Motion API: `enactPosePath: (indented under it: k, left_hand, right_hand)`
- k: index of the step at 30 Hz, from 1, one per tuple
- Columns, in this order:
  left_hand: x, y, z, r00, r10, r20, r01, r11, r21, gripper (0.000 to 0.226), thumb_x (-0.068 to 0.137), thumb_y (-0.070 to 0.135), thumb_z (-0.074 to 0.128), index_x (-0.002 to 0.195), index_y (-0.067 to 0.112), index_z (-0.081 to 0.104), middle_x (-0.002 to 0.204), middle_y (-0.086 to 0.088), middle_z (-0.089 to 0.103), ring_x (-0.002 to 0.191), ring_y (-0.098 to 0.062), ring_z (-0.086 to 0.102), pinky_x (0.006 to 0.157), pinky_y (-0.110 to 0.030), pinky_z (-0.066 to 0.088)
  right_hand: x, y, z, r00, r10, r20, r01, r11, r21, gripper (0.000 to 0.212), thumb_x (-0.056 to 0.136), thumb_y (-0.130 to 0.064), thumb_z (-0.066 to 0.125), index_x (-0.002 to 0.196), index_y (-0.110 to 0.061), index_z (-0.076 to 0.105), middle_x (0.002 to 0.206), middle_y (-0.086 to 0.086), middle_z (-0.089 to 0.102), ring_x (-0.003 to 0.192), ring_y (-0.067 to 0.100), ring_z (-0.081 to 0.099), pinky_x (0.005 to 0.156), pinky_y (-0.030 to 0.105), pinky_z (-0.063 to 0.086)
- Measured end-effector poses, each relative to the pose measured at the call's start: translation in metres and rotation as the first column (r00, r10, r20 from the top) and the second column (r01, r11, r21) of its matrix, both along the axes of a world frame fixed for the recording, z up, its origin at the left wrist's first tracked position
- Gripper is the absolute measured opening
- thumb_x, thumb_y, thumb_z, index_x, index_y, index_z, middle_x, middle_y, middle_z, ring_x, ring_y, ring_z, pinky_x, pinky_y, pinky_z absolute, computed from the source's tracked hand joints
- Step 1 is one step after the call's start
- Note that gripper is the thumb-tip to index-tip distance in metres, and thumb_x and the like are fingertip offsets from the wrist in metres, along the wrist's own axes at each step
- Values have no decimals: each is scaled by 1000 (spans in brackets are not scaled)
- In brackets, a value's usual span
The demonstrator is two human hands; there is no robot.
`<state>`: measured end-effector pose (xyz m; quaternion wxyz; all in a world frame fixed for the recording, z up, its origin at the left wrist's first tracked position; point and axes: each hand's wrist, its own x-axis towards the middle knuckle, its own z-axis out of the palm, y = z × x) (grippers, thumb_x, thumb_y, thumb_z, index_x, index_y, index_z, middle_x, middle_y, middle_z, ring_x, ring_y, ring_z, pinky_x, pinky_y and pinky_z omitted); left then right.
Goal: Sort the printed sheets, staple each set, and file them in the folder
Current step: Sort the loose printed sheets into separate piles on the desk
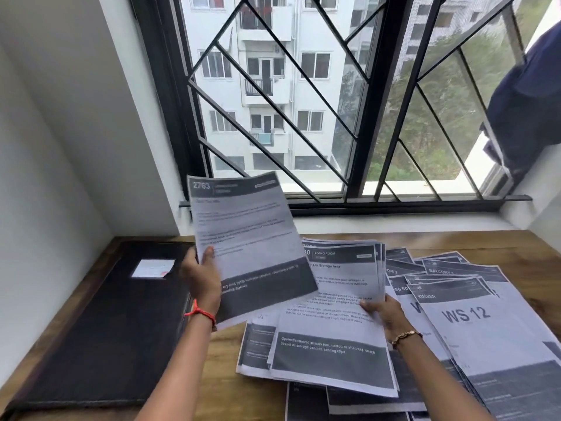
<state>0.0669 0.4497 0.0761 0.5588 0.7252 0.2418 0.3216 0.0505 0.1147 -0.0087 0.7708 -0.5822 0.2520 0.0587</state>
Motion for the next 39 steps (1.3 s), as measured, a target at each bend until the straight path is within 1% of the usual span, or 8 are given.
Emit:
enactPosePath:
  k: [8,13,18,23,26,29,33,39]
  left_hand:
    - [-19,-64,-60,825,-465,-322,479,877,-39,19,87,5,60,102,-5,66,98,-16,68,81,-20,60,58,-16,39]
    - [-27,-77,-87,746,-530,-402,532,839,-119,27,87,4,59,113,-3,57,115,-13,62,102,-25,58,80,-25,43]
    - [-31,-83,-101,702,-531,-475,516,839,-175,43,89,11,59,128,-1,45,130,-15,53,117,-30,51,97,-35,43]
    - [-32,-94,-105,709,-475,-522,463,871,-163,41,90,15,58,126,0,44,127,-20,56,115,-33,53,91,-33,42]
    - [-33,-100,-105,687,-478,-547,467,867,-172,50,92,21,56,133,2,35,132,-18,51,120,-33,49,94,-33,39]
    - [-34,-102,-108,660,-541,-521,508,833,-220,49,92,20,56,134,3,36,133,-15,51,119,-31,50,95,-34,43]
    - [-38,-101,-113,640,-579,-504,550,804,-225,49,92,17,54,137,9,35,135,-10,50,120,-30,50,97,-36,44]
    - [-44,-101,-113,587,-613,-529,651,746,-142,60,92,11,52,145,14,24,141,-7,45,126,-26,45,101,-31,39]
  right_hand:
    - [0,7,4,995,93,-20,-94,995,-16,36,69,20,58,103,5,58,64,8,70,55,23,64,46,27,53]
    - [-5,8,1,989,148,-31,-149,988,-43,38,79,22,44,111,6,56,87,12,65,75,27,62,51,24,56]
    - [-10,4,-7,981,168,-100,-173,984,-46,34,82,20,41,112,12,55,87,15,66,61,22,69,51,29,57]
    - [-9,14,-8,987,149,-50,-149,989,6,58,85,-48,60,130,-13,52,133,4,53,120,23,52,106,45,39]
    - [-7,13,-15,988,151,-34,-154,980,-126,67,71,-53,72,122,-15,50,124,-9,49,117,13,46,106,30,32]
    - [-6,6,-31,975,207,-78,-221,917,-331,121,36,-52,89,135,-4,38,133,9,54,117,23,55,104,40,42]
    - [-17,16,-9,983,134,-129,-183,818,-545,78,74,-15,77,136,-8,30,137,13,44,124,30,46,103,35,38]
    - [-17,20,-11,910,355,-212,-396,598,-697,79,87,-20,62,148,-11,13,148,10,37,132,27,40,109,35,34]
